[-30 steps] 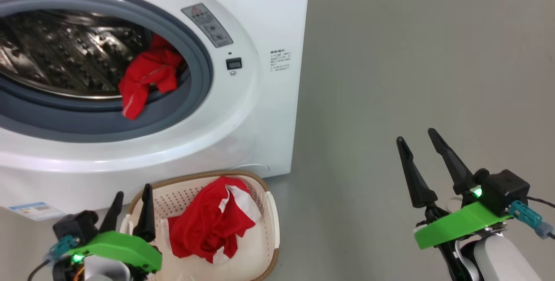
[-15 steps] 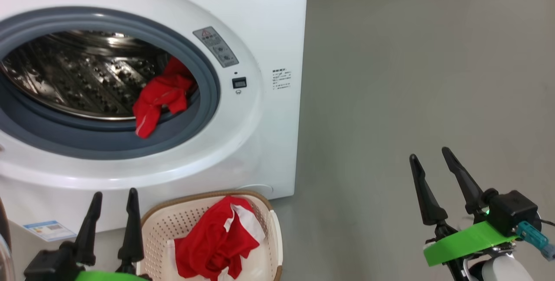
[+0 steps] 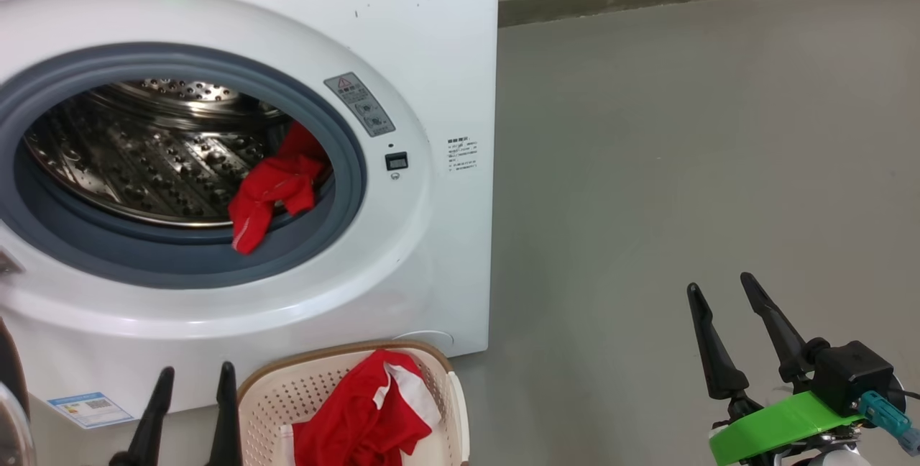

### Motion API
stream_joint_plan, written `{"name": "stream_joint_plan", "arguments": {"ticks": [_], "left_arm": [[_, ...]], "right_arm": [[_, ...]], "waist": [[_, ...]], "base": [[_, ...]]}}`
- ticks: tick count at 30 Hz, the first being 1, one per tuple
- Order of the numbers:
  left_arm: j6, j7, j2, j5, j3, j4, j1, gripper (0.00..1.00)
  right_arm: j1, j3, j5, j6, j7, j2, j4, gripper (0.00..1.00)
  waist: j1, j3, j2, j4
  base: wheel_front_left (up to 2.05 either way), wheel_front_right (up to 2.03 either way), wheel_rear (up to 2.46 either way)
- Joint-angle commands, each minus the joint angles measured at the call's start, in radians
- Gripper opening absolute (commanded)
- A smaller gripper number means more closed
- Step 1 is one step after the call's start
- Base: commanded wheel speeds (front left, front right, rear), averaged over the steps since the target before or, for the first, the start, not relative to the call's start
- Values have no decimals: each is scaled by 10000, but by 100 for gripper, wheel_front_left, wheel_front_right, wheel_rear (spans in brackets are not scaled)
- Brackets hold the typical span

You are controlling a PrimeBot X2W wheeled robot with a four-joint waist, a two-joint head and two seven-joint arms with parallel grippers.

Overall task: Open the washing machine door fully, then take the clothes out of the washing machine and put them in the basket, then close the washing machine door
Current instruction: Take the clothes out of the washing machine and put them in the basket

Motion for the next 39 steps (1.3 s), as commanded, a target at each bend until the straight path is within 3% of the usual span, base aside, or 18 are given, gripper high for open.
{"name": "stream_joint_plan", "arguments": {"ticks": [1,39], "left_arm": [[90,-93,47,71,286,-256,-88,100],[252,-93,44,144,264,-202,-309,100]], "right_arm": [[-90,191,-82,35,-65,-53,-226,100],[-95,436,-218,35,-65,-214,-92,100]], "waist": [[0,-32,0,11],[0,76,0,-29]], "base": [[0,0,0],[0,0,0]]}}
